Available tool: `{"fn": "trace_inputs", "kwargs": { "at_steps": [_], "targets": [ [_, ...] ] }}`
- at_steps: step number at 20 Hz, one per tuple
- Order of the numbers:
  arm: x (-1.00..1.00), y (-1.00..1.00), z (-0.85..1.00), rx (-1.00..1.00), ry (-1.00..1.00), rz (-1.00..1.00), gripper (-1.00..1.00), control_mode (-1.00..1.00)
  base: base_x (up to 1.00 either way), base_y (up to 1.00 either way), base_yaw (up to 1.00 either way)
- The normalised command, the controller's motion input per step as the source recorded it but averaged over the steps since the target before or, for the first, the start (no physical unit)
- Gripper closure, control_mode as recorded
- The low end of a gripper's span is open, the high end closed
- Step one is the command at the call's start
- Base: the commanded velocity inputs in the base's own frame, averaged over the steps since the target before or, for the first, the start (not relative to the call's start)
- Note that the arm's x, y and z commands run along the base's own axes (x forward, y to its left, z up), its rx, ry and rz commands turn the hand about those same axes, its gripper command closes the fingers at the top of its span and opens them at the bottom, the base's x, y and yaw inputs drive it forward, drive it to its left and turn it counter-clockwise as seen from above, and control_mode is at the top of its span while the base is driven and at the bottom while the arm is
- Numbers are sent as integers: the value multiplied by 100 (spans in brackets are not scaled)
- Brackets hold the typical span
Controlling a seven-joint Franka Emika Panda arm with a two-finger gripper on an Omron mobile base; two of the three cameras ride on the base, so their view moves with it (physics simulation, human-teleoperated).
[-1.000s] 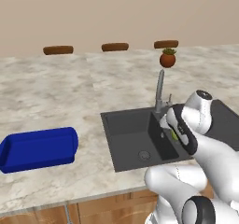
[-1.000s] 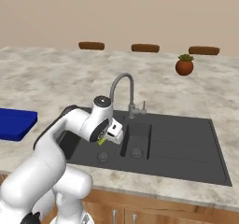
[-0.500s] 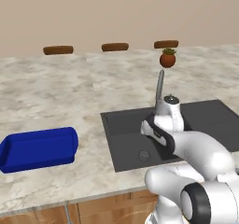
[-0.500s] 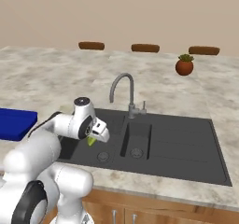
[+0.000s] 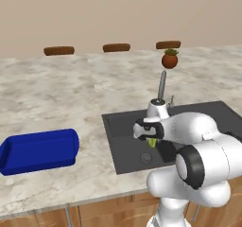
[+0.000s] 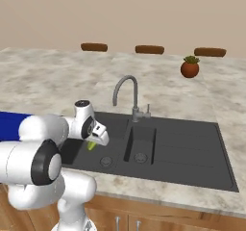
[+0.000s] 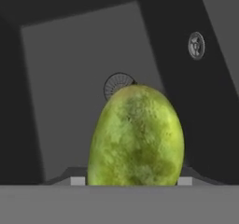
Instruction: Pick up all produce items and place them in the sink. Turn on the sink faucet to wash them. Then turn the sink off and put them in the tray.
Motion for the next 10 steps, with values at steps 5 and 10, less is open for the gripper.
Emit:
{"fn": "trace_inputs", "kwargs": {
  "at_steps": [5, 10],
  "targets": [
    [31, 19, -42, -4, 15, 0, 100, -100, 0, 0, 0],
    [10, 6, -44, -3, 14, 0, 100, -100, 0, 0, 0]
  ]
}}
